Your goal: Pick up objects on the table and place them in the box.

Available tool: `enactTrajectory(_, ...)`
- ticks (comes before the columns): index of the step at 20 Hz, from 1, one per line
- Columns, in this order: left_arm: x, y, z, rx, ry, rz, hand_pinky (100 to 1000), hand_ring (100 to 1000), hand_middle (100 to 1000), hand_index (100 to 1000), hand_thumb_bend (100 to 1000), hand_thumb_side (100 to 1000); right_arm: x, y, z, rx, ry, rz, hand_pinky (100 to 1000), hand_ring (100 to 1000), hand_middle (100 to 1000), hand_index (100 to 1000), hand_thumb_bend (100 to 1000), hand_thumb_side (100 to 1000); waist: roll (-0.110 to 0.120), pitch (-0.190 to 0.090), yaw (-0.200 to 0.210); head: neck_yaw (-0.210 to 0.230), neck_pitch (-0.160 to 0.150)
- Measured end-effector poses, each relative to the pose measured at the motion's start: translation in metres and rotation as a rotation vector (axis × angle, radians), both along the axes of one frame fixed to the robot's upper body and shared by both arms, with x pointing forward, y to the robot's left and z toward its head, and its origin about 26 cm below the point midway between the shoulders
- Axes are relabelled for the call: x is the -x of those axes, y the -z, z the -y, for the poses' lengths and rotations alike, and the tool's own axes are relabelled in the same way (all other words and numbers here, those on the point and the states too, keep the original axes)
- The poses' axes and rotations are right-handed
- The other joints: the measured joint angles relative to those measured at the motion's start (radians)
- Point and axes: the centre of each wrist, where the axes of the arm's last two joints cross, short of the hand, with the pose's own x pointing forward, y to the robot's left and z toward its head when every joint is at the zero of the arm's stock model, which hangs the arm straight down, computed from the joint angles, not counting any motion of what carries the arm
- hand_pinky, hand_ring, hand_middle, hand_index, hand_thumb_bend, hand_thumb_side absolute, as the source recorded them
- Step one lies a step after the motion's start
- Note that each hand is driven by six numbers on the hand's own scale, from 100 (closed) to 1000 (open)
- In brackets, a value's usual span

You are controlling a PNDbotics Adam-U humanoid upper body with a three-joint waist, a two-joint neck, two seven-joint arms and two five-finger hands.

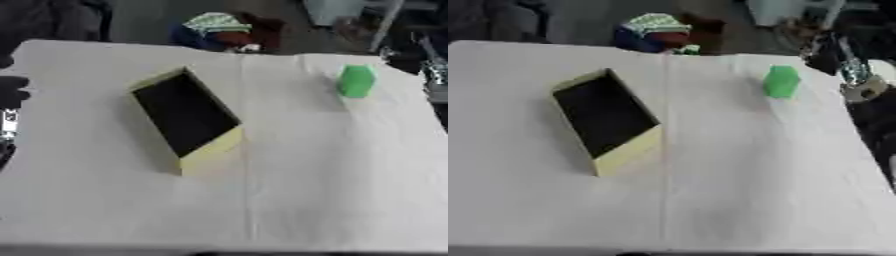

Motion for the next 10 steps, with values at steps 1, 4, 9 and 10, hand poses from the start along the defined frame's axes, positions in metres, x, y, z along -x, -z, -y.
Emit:
enactTrajectory(1, 0.000, 0.000, 0.000, 0.000, 0.000, 0.000, 648, 677, 732, 813, 249, 567, 0.000, -0.001, 0.000, 0.008, -0.005, -0.003, 784, 1000, 845, 930, 100, 298, 0.000, 0.001, 0.001, 0.000, 0.000)
enactTrajectory(4, 0.000, 0.000, 0.000, -0.002, 0.002, -0.001, 648, 677, 732, 813, 249, 567, 0.001, -0.003, 0.002, 0.074, -0.048, -0.046, 788, 1000, 848, 931, 100, 285, -0.001, 0.004, 0.003, 0.000, 0.000)
enactTrajectory(9, 0.000, 0.000, 0.000, -0.003, 0.003, -0.003, 648, 678, 733, 814, 249, 568, -0.002, -0.011, 0.000, 0.187, -0.134, -0.138, 832, 1000, 884, 957, 100, 238, -0.001, 0.004, 0.003, 0.000, 0.000)
enactTrajectory(10, 0.000, 0.000, 0.000, -0.003, 0.003, -0.003, 648, 678, 733, 814, 249, 568, -0.003, -0.013, -0.001, 0.210, -0.153, -0.158, 844, 1000, 893, 964, 113, 230, -0.001, 0.004, 0.004, 0.000, 0.000)
